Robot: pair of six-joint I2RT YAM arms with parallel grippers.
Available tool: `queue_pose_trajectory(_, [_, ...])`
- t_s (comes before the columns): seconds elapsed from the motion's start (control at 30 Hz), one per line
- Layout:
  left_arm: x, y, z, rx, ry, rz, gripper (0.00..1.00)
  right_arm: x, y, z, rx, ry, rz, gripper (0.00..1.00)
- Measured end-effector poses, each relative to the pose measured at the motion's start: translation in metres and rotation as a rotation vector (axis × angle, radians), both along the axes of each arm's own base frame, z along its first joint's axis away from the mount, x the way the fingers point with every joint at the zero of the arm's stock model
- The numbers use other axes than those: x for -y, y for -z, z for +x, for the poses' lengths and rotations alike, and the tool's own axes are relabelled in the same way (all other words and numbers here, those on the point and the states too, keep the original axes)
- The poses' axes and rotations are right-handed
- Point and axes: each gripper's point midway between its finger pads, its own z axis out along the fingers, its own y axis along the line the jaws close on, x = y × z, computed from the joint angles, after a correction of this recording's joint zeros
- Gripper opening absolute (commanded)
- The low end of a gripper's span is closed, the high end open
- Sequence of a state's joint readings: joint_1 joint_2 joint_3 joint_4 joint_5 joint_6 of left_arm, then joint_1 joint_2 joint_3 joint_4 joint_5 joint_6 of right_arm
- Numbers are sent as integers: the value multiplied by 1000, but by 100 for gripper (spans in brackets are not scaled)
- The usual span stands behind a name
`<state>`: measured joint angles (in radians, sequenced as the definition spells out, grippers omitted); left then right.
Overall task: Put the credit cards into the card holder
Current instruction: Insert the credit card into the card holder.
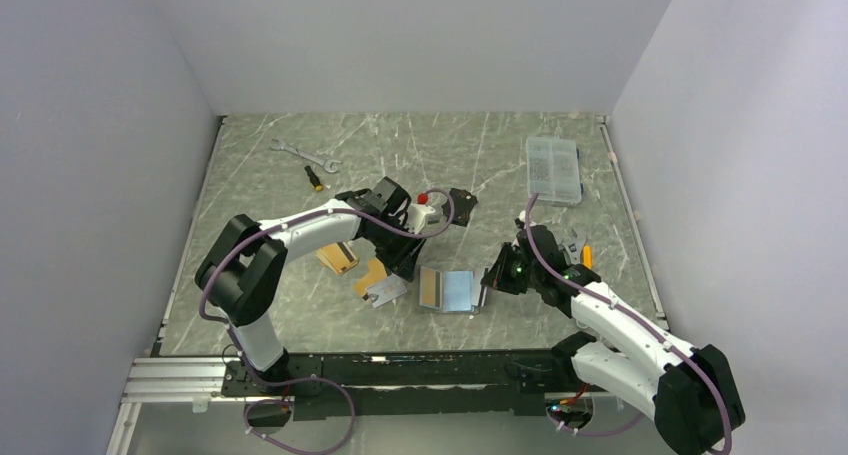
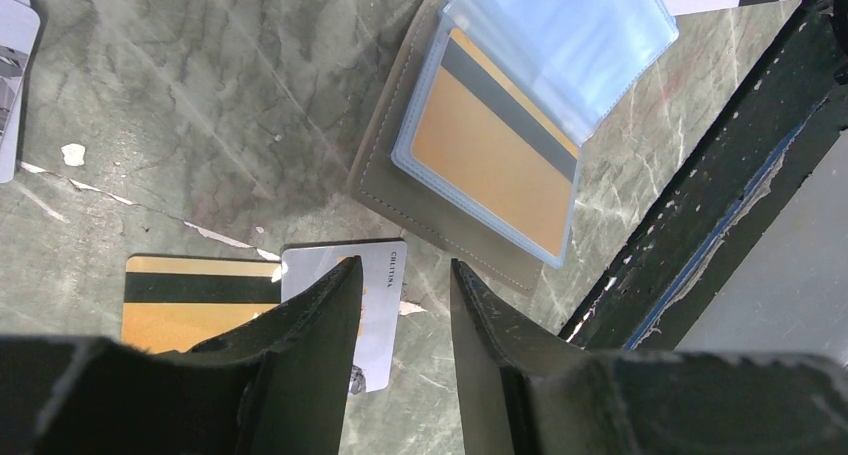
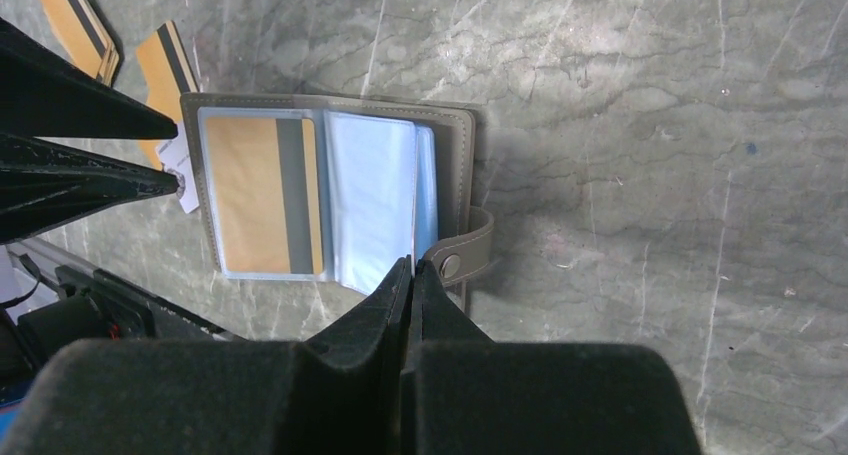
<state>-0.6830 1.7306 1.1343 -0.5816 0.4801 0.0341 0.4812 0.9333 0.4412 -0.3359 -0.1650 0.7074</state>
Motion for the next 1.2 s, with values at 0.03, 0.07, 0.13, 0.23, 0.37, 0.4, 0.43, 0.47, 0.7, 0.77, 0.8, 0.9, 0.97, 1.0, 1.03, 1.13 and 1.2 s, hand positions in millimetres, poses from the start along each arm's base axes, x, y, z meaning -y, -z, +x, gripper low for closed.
queue_pose_trajectory(0.03, [0, 0, 0, 0, 2, 0, 43, 0, 0, 0, 1, 0, 2, 0])
queue_pose_trajectory(0.07, [0, 0, 0, 2, 4, 0, 42, 0, 0, 0, 0, 1, 3, 0])
queue_pose_trajectory(0.13, [0, 0, -1, 2, 6, 0, 42, -1, -1, 0, 0, 1, 4, 0])
queue_pose_trajectory(0.23, [0, 0, -1, 4, 9, 1, 40, -1, -1, 0, 1, 1, 5, 0])
queue_pose_trajectory(0.37, [0, 0, -1, 5, 8, 3, 39, -1, -3, 0, 6, 0, 10, 0])
queue_pose_trajectory(0.4, [0, 0, -1, 5, 8, 4, 39, -1, -3, 0, 7, -1, 12, 0])
queue_pose_trajectory(0.43, [0, 1, -1, 5, 9, 4, 39, -2, -4, 0, 9, -3, 16, 0])
queue_pose_trajectory(0.47, [0, 1, -1, 6, 9, 5, 38, -2, -6, 0, 10, -2, 21, 0])
queue_pose_trajectory(0.7, [0, 1, -1, 6, 9, 6, 38, -9, -14, 1, 15, -14, 56, 0])
queue_pose_trajectory(0.77, [0, 1, -1, 6, 9, 6, 37, -11, -16, 0, 14, -18, 70, 0])
queue_pose_trajectory(0.8, [0, 1, -1, 6, 9, 6, 37, -12, -17, 1, 14, -19, 76, 0])
queue_pose_trajectory(0.9, [0, 1, -1, 6, 9, 7, 36, -17, -20, 2, 15, -22, 103, 0])
queue_pose_trajectory(0.97, [0, 1, -1, 6, 9, 7, 36, -21, -24, 4, 23, -27, 132, 0])
queue_pose_trajectory(1.0, [0, 1, -1, 6, 9, 6, 36, -24, -26, 4, 27, -32, 149, 0])
queue_pose_trajectory(1.03, [0, 1, -1, 6, 9, 7, 35, -27, -26, 5, 28, -35, 163, 0])
queue_pose_trajectory(1.13, [0, 1, -1, 6, 12, 8, 35, -35, -22, 6, 10, -47, 198, 0])
queue_pose_trajectory(1.2, [-1, 1, -2, 7, 16, 9, 35, -39, -18, 6, -10, -51, 207, 0])
